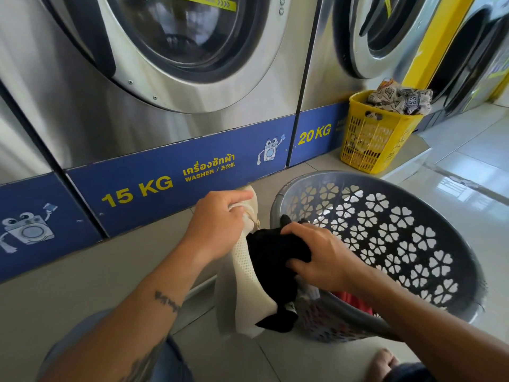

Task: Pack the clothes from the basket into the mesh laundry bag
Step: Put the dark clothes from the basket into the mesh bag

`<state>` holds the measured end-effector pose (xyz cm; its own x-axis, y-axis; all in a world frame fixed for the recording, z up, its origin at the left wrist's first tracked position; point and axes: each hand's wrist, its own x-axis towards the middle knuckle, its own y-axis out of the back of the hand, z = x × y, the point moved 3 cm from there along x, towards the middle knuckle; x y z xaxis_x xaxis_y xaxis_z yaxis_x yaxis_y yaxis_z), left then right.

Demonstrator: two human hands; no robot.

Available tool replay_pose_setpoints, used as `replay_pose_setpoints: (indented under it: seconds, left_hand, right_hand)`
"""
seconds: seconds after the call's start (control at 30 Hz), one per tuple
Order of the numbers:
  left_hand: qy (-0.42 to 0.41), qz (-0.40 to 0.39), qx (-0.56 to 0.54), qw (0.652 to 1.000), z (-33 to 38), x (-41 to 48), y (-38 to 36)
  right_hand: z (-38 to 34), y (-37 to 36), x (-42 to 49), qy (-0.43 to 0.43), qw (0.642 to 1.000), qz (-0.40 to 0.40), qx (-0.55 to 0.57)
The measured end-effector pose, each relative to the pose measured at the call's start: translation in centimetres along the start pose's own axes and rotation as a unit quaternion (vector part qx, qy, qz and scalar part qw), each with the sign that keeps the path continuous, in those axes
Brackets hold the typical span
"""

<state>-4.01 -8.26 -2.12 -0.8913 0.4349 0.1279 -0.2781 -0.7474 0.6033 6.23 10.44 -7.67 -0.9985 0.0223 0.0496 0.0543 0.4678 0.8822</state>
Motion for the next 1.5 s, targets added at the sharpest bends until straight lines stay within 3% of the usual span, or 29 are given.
replay_pose_setpoints:
  seconds: [0.13,0.3,0.43,0.5,0.63,0.8,1.0,1.13,1.27,1.5]
  left_hand:
    - [-0.003,-0.012,0.003,1.000,-0.1,-0.3,-0.4]
    - [-0.027,-0.035,-0.031,0.999,0.0,-0.5,-0.5]
    - [-0.032,-0.022,-0.061,0.997,-0.2,-0.5,0.2]
    - [-0.027,-0.014,-0.057,0.998,-0.5,-0.4,0.3]
    - [-0.012,0.003,-0.061,0.998,-0.9,-0.3,0.5]
    - [-0.011,0.018,-0.070,0.997,-0.5,-0.5,0.8]
    - [0.007,0.035,-0.069,0.997,-1.2,0.0,1.0]
    - [-0.002,0.020,-0.061,0.998,-1.1,-0.1,0.4]
    - [-0.003,0.020,-0.047,0.999,-0.9,-0.4,0.3]
    - [0.001,-0.002,-0.048,0.999,-0.7,-1.7,-0.6]
  right_hand:
    - [-2.0,0.4,-0.4,0.039,0.995,0.068,-0.056]
    - [-5.1,-0.5,-1.7,0.130,0.984,0.120,0.003]
    - [-5.8,-2.6,-1.6,0.149,0.988,0.030,-0.006]
    - [-5.7,-3.2,-1.4,0.152,0.987,-0.024,-0.046]
    - [-5.4,-3.9,-1.2,0.173,0.969,-0.059,-0.168]
    - [-5.2,-3.4,-0.7,0.172,0.957,-0.026,-0.233]
    - [-5.0,-1.6,-1.2,0.102,0.979,0.104,-0.141]
    - [-3.3,-1.9,-0.9,-0.002,0.994,-0.005,-0.106]
    - [-2.8,-2.3,-0.3,0.058,0.983,0.026,-0.170]
    - [-5.0,-3.1,-0.8,0.234,0.954,0.076,-0.175]
